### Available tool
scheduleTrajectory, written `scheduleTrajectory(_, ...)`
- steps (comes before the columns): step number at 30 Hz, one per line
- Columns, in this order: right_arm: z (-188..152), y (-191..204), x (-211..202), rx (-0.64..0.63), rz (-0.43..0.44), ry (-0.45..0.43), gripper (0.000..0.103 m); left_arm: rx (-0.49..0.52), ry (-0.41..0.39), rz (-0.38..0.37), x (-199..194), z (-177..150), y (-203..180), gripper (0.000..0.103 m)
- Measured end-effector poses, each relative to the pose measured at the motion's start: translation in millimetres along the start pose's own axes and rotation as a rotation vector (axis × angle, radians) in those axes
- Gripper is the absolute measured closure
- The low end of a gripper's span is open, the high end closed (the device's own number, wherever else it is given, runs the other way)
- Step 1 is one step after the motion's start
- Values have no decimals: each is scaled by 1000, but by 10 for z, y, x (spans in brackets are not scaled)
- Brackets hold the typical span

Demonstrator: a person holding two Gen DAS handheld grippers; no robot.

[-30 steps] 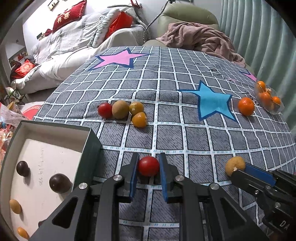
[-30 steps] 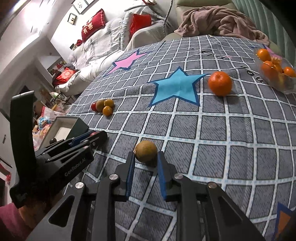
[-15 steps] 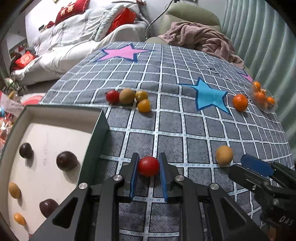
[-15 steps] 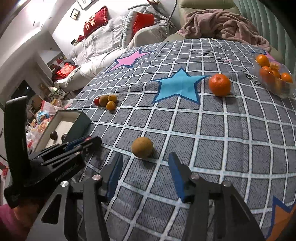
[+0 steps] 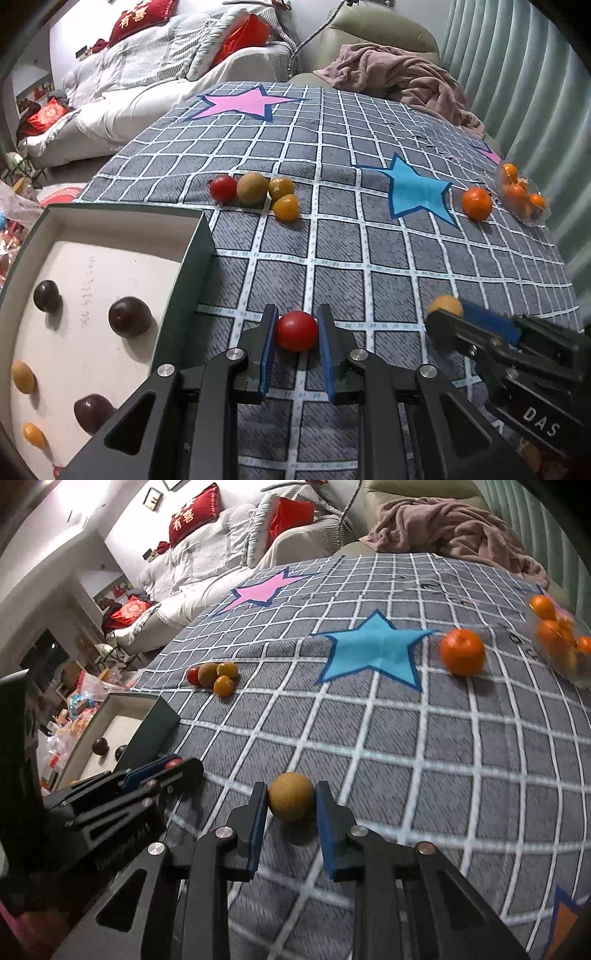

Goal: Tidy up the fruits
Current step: 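Carry the tomato and kiwi over the white tray with both grippers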

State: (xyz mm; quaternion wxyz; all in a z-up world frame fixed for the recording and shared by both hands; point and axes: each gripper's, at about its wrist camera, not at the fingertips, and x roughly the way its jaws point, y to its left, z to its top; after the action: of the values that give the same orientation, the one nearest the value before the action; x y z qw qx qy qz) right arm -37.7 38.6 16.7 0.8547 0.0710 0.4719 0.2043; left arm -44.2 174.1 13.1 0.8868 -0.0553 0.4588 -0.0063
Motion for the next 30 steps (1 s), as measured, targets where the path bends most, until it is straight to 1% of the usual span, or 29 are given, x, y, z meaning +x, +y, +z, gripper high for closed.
scheduleTrajectory(6, -171, -80, -217, 50, 11, -3, 75, 14, -17, -31, -167, -55, -59, 80)
scheduleTrajectory(15, -331, -28, -428, 76, 27, 1, 75, 33, 23, -39, -393, -239, -131, 80)
scheduleTrajectory(22, -402, 80, -590, 76, 25, -2, 75, 37, 34, -33, -603, -361, -90, 80)
scheduleTrajectory(30, -415, 321, -699, 49, 19, -5, 75, 17, 12, -32, -826, -438, 68, 80)
